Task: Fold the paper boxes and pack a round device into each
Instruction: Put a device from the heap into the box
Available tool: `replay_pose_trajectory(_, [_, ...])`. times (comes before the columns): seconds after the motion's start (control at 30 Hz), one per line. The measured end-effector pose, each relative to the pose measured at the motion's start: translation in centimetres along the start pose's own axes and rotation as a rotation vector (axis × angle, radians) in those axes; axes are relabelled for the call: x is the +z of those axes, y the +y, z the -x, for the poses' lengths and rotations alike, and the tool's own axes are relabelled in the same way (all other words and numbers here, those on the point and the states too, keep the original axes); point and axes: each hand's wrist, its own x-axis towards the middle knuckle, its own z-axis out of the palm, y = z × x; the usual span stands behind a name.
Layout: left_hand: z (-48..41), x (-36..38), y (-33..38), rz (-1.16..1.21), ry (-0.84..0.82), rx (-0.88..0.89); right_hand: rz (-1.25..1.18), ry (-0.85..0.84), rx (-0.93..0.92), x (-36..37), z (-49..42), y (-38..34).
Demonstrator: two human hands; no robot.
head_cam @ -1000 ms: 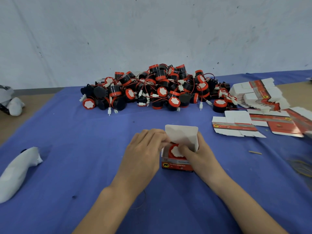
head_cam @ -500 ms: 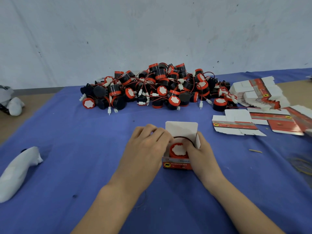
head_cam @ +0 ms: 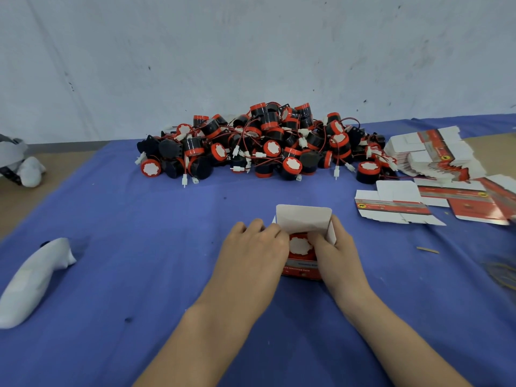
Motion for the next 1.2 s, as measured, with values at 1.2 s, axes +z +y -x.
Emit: replay_pose_trajectory(1.2, [0.3, 2.2, 2.2, 0.11, -0.003, -0.168, -0.079, 0.055, -0.011, 2.0, 1.1, 0.4])
